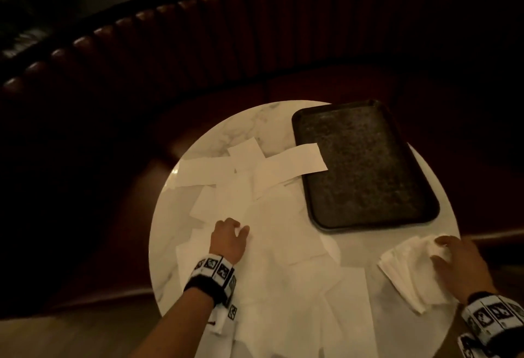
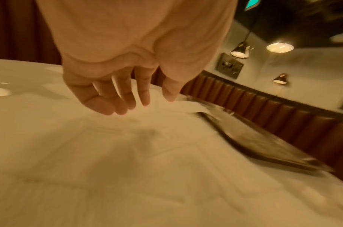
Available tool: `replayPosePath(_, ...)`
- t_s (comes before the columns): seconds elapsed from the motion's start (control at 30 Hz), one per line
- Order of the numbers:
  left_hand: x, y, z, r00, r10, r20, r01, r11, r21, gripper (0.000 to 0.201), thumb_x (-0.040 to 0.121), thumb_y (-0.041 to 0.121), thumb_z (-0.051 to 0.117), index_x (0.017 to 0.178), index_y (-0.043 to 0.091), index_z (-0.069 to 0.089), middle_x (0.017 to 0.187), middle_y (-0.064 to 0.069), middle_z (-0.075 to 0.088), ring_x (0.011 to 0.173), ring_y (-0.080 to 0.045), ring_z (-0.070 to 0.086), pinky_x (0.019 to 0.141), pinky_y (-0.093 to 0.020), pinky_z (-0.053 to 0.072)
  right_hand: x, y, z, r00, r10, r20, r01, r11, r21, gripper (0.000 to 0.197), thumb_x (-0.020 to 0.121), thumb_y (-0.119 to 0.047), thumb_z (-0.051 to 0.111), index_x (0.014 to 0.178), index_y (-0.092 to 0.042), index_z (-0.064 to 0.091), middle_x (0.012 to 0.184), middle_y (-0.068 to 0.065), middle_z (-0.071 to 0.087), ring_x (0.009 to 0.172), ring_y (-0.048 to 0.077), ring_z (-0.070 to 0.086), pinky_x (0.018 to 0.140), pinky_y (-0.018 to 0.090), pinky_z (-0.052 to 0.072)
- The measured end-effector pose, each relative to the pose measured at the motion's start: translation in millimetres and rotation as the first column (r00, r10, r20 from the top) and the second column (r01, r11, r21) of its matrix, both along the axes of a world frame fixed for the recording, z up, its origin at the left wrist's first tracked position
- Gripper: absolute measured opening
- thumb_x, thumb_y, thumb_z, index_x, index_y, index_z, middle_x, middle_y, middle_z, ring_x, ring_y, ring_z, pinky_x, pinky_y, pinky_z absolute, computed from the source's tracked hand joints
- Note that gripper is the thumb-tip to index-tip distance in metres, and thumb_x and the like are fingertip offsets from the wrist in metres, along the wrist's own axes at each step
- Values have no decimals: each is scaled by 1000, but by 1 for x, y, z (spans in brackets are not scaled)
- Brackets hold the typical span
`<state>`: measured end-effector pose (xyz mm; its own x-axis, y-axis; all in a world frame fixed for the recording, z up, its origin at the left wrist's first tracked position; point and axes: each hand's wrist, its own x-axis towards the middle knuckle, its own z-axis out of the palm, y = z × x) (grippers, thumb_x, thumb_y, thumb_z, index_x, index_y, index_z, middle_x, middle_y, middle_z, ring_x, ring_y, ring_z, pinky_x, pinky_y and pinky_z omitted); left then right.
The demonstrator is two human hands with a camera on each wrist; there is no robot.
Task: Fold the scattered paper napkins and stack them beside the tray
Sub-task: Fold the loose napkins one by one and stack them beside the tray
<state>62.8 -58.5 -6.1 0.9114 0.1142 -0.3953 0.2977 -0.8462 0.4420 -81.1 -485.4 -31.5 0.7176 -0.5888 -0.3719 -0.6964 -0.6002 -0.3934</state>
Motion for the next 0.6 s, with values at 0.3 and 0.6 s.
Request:
replayPosePath(0.3,80,3,-27,965,254,-68,-234,948,216,92,74,62,70,137,3,37,138,-15,36,127,-40,37,102,-53,39,-24,43,35,996,-58,75,64,995,-77,42,81,-16,70,120,-23,55,133,17,44,120,46,38,100,62,36)
replayPosePath(0.6,90,0,-23,947,305,-96,-295,949,110,68,80,47,72,131,11,47,133,-15,44,125,-41,40,103,-54,38,-35,127,62,928,198,316,-216,976,24,49,75,-5,76,99,-41,53,110,-7,59,98,23,51,81,43,44)
